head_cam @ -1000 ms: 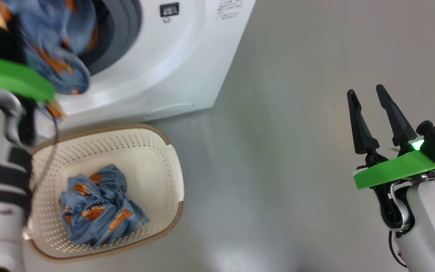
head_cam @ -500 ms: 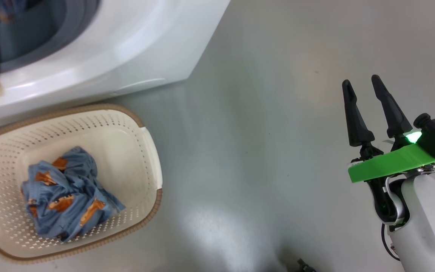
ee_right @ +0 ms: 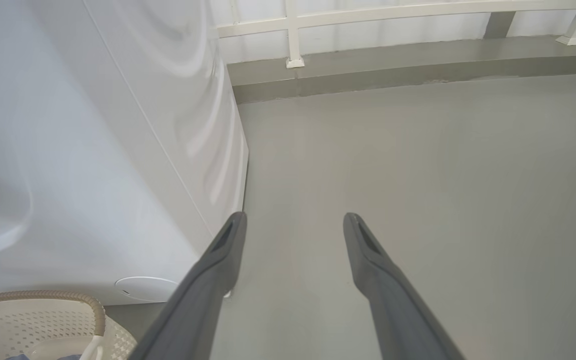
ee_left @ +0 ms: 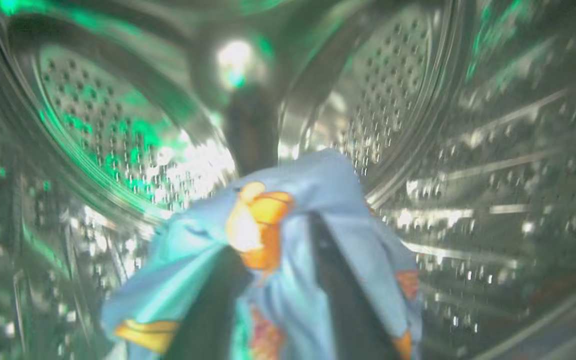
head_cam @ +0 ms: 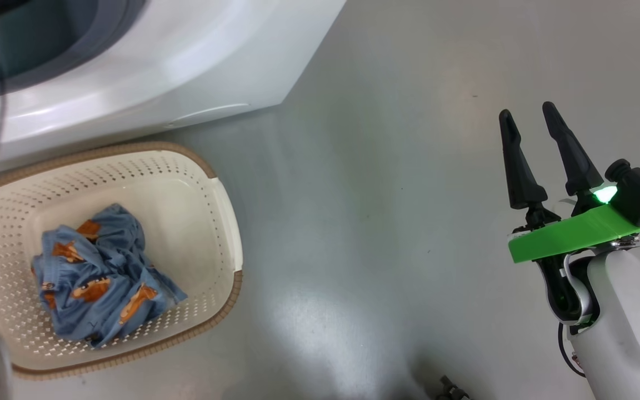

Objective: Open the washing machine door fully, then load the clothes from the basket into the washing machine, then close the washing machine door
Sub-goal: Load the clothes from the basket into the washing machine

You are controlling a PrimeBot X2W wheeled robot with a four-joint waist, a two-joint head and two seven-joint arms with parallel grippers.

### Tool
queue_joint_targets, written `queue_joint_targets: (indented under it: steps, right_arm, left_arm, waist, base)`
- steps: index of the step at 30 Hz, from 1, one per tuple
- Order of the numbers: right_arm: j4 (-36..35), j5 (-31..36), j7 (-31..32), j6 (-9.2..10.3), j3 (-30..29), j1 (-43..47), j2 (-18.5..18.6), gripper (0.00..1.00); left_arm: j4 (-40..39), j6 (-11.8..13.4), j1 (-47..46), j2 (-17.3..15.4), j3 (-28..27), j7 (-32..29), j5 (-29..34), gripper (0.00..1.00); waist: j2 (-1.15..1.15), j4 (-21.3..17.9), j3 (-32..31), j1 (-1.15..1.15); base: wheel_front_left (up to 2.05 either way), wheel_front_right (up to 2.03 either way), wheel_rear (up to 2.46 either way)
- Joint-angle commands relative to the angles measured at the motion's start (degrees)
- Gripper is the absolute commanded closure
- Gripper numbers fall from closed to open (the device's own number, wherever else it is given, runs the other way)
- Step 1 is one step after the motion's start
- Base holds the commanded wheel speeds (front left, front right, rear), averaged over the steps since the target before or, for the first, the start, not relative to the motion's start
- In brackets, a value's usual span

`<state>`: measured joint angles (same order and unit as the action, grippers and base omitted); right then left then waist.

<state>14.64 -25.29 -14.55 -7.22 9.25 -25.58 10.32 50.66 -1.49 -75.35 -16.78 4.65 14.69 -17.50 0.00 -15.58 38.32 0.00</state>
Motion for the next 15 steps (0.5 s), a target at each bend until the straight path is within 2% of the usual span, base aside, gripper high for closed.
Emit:
queue_joint_targets:
  steps: [1, 2, 8, 15]
  right_arm:
    - [-0.8, 0.0, -0.4, -0.26, 1.0, 0.9, 0.9, 0.00]
    - [-0.7, 0.0, -0.4, -0.26, 1.1, 0.9, 1.0, 0.00]
    - [-0.2, -0.1, -0.4, -0.26, 1.4, 0.9, 1.1, 0.00]
    - [0.3, -0.2, -0.4, -0.26, 1.5, 1.1, 1.4, 0.00]
  left_arm:
    - [1.8, -0.5, 0.5, -1.5, -0.5, 0.2, -0.1, 0.00]
    - [5.7, -1.1, -0.3, -1.3, -0.1, -0.7, -0.3, 0.00]
    - [13.3, -2.6, -1.2, -0.5, 0.8, -0.7, -0.8, 0.00]
    - [16.8, -4.0, 0.5, 0.5, 1.4, 0.0, -1.4, 0.00]
  waist:
    - [0.00, 0.4, -0.4, 0.00]
    - [0.00, 0.6, -0.7, 0.00]
    - [0.00, 1.0, -2.2, 0.00]
    - [0.00, 1.7, -5.2, 0.00]
  base:
    - [0.00, 0.00, 0.00]
    - [0.00, 0.00, 0.00]
    - [0.00, 0.00, 0.00]
    - [0.00, 0.00, 0.00]
